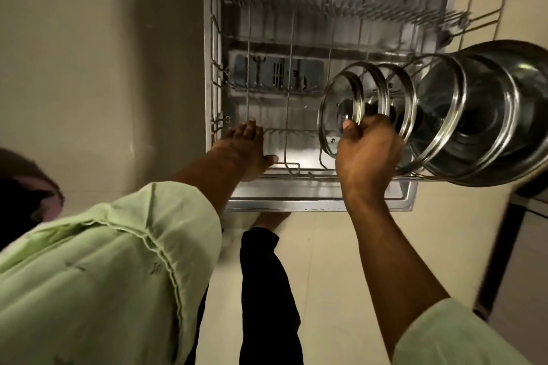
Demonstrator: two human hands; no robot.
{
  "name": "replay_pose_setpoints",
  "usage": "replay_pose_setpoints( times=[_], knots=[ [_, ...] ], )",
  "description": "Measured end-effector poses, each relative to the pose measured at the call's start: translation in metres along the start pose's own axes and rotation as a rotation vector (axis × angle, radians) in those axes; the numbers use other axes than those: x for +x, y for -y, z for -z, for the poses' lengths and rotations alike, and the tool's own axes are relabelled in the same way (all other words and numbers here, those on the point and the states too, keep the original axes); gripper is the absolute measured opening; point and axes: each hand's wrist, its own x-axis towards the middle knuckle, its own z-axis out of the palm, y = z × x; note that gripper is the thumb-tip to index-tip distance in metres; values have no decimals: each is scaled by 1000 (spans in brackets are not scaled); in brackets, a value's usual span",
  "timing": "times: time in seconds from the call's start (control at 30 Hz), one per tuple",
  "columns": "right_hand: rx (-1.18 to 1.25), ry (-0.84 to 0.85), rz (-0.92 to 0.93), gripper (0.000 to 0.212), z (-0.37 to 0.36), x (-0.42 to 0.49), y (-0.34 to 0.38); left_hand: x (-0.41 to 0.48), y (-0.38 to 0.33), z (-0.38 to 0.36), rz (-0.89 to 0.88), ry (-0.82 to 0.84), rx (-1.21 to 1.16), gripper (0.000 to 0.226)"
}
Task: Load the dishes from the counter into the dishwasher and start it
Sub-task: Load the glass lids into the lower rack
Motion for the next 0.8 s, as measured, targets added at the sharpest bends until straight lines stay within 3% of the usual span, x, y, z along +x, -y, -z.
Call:
replay_pose_setpoints(
  times=[0.27, 0.53, 0.8],
  knots=[
    [-72, 115, -11, 22, -22, 9, -9, 7, 5, -13, -4, -19, -27, 81],
    [-113, 27, -12, 26, -37, 23, 2, 4, 2, -26, 0, -103, 20, 78],
    [-193, 73, 14, 25, -36, 29, -6, -1, -2, -22, 4, -49, 45, 82]
  ],
)
